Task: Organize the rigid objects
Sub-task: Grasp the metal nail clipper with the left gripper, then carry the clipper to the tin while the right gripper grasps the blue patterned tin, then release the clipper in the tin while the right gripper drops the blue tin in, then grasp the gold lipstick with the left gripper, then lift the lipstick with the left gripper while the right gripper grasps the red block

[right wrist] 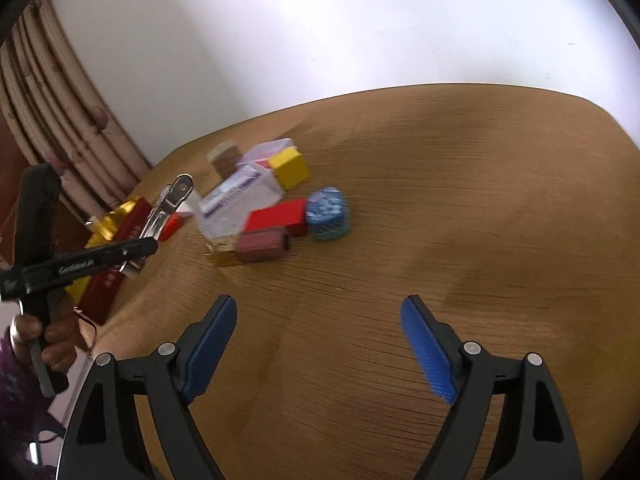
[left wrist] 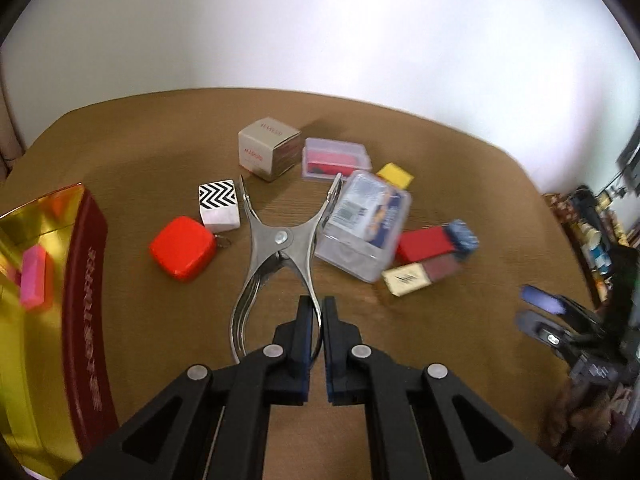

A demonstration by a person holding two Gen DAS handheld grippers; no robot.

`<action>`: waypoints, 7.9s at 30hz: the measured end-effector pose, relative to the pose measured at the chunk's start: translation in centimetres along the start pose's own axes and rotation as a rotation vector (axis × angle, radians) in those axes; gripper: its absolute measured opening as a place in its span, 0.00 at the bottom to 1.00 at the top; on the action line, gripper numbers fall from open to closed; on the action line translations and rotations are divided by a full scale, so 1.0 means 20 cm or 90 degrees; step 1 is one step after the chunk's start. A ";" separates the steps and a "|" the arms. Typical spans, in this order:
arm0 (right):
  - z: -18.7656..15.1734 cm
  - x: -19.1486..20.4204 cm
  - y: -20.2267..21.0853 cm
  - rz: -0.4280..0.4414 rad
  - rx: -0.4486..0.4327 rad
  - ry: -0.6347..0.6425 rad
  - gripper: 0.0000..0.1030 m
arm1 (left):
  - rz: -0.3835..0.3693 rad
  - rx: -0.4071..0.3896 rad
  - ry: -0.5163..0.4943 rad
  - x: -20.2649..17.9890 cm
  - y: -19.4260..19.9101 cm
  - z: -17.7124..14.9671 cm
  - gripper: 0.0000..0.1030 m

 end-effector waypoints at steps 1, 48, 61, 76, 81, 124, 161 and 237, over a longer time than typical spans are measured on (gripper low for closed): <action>0.02 0.01 0.00 0.005 0.001 0.009 0.80 | -0.008 -0.001 0.002 -0.01 0.04 -0.02 0.04; 0.29 0.06 -0.12 -0.010 0.059 0.032 0.28 | 0.107 -0.065 0.167 0.61 0.72 -0.18 0.04; 0.39 0.42 0.06 0.053 0.020 0.050 0.28 | 0.152 -0.023 0.217 1.01 0.47 -0.22 0.04; 0.44 0.90 0.01 0.141 0.034 0.109 0.28 | 0.172 -0.010 0.224 1.16 0.29 -0.23 0.07; 0.44 1.09 -0.06 0.176 0.049 0.133 0.28 | 0.181 -0.013 0.214 1.16 0.28 -0.22 0.08; 0.49 1.68 -1.14 0.183 0.133 0.169 0.52 | 0.247 -0.186 0.276 1.10 0.69 -0.29 0.36; 0.17 -0.52 -0.04 0.006 -0.092 -0.243 0.87 | -0.092 0.000 -0.463 -0.69 -0.10 0.11 0.36; 0.49 0.30 -0.52 0.069 0.174 0.426 0.89 | -0.015 0.121 -0.113 -0.26 -0.18 -0.27 0.20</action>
Point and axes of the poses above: each gripper's, at about its wrist camera, not at the fingertips, and y roughly against the way its jaws point, x to its left, z to its top, the point moved 7 cm from there along -y, roughly the way its jaws point
